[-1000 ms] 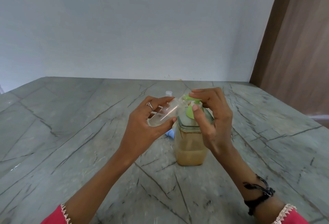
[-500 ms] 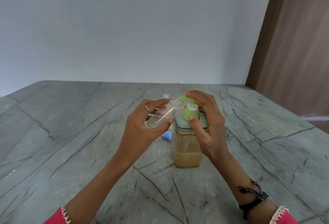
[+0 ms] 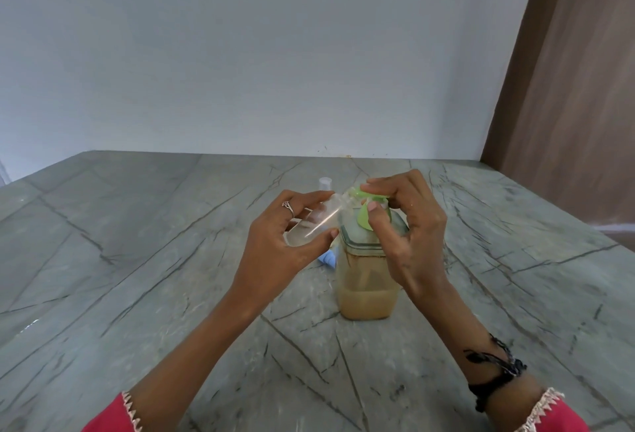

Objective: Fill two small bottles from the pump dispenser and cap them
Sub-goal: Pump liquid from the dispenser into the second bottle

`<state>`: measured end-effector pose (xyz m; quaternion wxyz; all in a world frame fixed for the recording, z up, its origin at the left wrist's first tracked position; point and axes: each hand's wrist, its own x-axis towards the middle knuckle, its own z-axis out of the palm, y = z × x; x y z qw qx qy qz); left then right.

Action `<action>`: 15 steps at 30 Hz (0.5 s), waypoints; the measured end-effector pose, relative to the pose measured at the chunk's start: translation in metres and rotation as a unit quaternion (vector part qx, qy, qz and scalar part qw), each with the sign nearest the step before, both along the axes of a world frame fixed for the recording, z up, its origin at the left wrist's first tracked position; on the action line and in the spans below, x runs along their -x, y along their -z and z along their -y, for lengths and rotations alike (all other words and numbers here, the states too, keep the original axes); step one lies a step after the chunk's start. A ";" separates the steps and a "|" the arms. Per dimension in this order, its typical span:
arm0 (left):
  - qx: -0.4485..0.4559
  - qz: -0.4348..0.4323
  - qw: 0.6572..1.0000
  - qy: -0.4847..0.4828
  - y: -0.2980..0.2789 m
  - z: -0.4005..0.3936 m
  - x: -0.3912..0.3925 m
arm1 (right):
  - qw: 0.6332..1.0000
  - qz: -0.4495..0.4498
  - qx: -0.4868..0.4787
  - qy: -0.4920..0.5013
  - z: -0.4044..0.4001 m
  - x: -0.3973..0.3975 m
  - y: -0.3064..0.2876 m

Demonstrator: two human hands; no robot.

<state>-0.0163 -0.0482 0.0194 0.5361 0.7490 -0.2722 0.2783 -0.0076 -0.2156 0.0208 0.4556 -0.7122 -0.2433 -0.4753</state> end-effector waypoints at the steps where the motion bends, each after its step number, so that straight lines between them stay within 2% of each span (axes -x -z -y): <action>1: -0.001 0.002 1.000 -0.002 0.000 0.000 0.000 | 1.000 -0.002 0.001 -0.003 0.000 0.000 0.001; 9: 0.004 0.014 1.000 0.003 -0.001 -0.002 -0.003 | 0.999 -0.004 0.019 -0.040 0.002 0.004 0.007; 15: 0.013 0.012 1.000 -0.002 -0.002 -0.005 -0.002 | 0.999 -0.005 0.031 -0.032 0.002 0.004 0.010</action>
